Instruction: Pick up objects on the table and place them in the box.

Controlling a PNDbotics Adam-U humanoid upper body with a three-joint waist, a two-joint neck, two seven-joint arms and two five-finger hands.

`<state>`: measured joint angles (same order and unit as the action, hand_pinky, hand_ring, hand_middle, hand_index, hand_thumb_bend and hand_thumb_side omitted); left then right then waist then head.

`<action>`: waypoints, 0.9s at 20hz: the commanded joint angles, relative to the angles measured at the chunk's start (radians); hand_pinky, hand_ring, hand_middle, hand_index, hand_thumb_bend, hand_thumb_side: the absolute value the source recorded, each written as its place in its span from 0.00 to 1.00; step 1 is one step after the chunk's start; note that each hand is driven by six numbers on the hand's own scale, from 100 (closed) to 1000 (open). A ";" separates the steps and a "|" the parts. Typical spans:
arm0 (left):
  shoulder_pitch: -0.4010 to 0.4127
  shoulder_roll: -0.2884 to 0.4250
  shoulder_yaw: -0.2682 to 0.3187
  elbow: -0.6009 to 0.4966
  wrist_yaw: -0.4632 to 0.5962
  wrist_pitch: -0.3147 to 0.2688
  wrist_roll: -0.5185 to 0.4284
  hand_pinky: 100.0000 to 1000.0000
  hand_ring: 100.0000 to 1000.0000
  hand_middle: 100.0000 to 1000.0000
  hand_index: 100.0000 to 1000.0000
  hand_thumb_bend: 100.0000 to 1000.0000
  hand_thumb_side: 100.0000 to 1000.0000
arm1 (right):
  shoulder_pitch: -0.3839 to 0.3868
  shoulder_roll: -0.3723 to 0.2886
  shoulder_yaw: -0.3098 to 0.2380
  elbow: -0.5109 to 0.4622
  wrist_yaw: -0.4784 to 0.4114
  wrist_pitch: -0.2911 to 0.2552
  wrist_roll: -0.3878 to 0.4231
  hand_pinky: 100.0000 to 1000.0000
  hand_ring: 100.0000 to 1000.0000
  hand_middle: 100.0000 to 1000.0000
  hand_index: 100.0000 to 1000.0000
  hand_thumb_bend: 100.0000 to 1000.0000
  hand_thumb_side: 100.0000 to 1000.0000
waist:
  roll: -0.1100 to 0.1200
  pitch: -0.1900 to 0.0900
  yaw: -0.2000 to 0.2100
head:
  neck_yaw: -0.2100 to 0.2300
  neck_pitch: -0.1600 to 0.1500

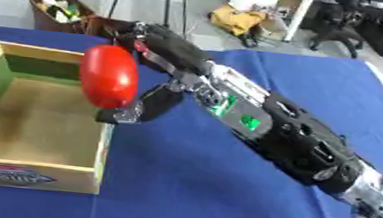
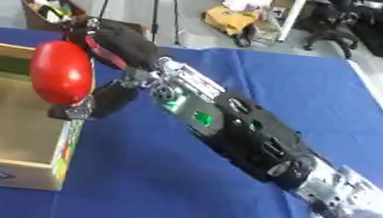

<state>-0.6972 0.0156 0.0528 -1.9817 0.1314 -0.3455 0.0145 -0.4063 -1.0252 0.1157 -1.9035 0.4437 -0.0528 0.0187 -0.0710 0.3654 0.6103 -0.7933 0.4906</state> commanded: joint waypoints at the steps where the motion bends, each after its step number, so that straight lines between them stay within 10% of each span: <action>1: -0.022 -0.005 -0.006 -0.018 0.005 -0.002 -0.008 0.11 0.43 0.51 0.65 0.00 0.83 | -0.018 -0.013 -0.001 -0.005 0.023 -0.001 0.022 0.35 0.47 0.54 0.48 0.00 0.37 | 0.002 -0.016 0.004 | -0.007 -0.013; 4: -0.029 -0.014 -0.011 -0.018 0.009 -0.004 -0.014 0.11 0.43 0.51 0.65 0.00 0.83 | -0.024 -0.011 0.005 0.008 0.050 -0.003 0.066 0.35 0.53 0.66 0.61 0.00 0.42 | 0.001 -0.010 0.010 | -0.011 -0.021; 8: -0.037 -0.028 -0.019 -0.018 0.017 -0.004 -0.023 0.11 0.43 0.51 0.65 0.00 0.82 | -0.032 -0.005 0.010 0.034 0.108 -0.032 0.151 0.34 0.54 0.74 0.89 0.06 1.00 | 0.001 -0.004 0.016 | -0.017 -0.029; 12: -0.045 -0.042 -0.026 -0.018 0.025 -0.002 -0.033 0.12 0.43 0.51 0.65 0.00 0.83 | -0.037 -0.002 0.009 0.050 0.087 -0.046 0.164 0.34 0.55 0.73 0.84 0.02 1.00 | 0.002 -0.002 0.021 | -0.024 -0.040; 18: -0.048 -0.050 -0.029 -0.018 0.032 -0.001 -0.041 0.11 0.43 0.51 0.65 0.00 0.83 | -0.034 -0.007 0.008 0.038 0.030 -0.065 0.173 0.36 0.57 0.76 1.00 0.36 1.00 | 0.004 0.003 0.027 | -0.032 -0.053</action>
<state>-0.7302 -0.0367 0.0277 -1.9817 0.1586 -0.3469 -0.0220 -0.4311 -1.0072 0.1362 -1.8510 0.4907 -0.1116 0.1900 -0.0730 0.3876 0.6363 -0.8209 0.4538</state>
